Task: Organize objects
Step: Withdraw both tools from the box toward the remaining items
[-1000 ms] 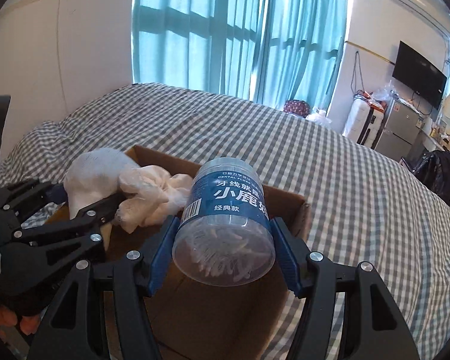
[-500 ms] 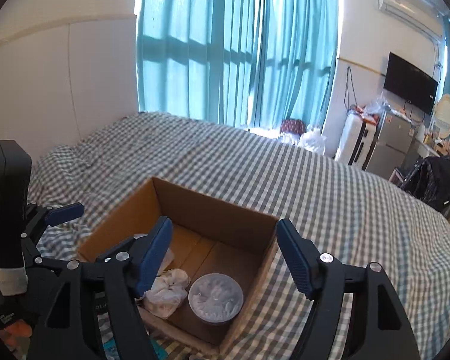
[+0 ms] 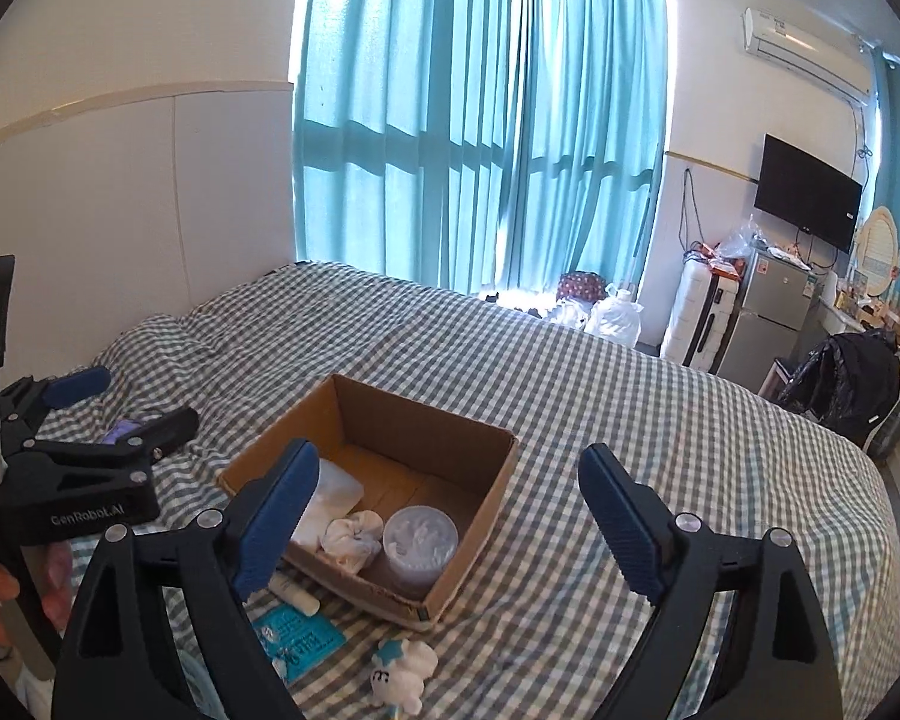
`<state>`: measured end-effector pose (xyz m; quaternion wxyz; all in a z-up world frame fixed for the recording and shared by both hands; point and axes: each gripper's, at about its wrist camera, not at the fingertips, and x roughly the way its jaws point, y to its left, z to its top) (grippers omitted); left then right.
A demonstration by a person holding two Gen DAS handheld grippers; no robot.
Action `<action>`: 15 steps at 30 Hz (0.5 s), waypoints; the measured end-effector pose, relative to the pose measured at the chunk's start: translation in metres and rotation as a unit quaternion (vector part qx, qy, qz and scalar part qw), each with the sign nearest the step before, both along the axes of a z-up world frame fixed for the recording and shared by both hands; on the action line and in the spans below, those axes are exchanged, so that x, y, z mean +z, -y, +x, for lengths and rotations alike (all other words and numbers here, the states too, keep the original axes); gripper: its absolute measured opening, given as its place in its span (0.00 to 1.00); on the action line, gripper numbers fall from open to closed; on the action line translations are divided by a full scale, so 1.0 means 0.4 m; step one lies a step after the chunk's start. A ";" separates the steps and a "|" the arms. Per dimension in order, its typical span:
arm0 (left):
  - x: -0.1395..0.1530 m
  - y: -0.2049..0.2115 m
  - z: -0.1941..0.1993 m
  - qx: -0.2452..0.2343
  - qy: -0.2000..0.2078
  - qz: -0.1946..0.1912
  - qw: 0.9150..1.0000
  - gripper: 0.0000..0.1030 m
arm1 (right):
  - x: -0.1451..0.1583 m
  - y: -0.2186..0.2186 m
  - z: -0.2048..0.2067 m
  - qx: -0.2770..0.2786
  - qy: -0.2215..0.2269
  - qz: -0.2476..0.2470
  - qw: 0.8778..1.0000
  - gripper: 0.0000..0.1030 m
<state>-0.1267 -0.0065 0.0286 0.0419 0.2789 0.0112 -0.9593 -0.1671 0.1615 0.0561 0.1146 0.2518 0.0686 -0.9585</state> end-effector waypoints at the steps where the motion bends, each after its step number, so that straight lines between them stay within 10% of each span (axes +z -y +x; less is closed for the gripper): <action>1: -0.002 0.004 0.010 0.003 0.000 -0.002 1.000 1.00 | 0.000 -0.003 0.010 0.000 0.001 0.000 1.000 0.88; 15: -0.100 0.082 0.109 0.069 0.016 0.013 0.997 1.00 | -0.071 -0.010 0.065 0.030 0.009 0.010 0.999 0.97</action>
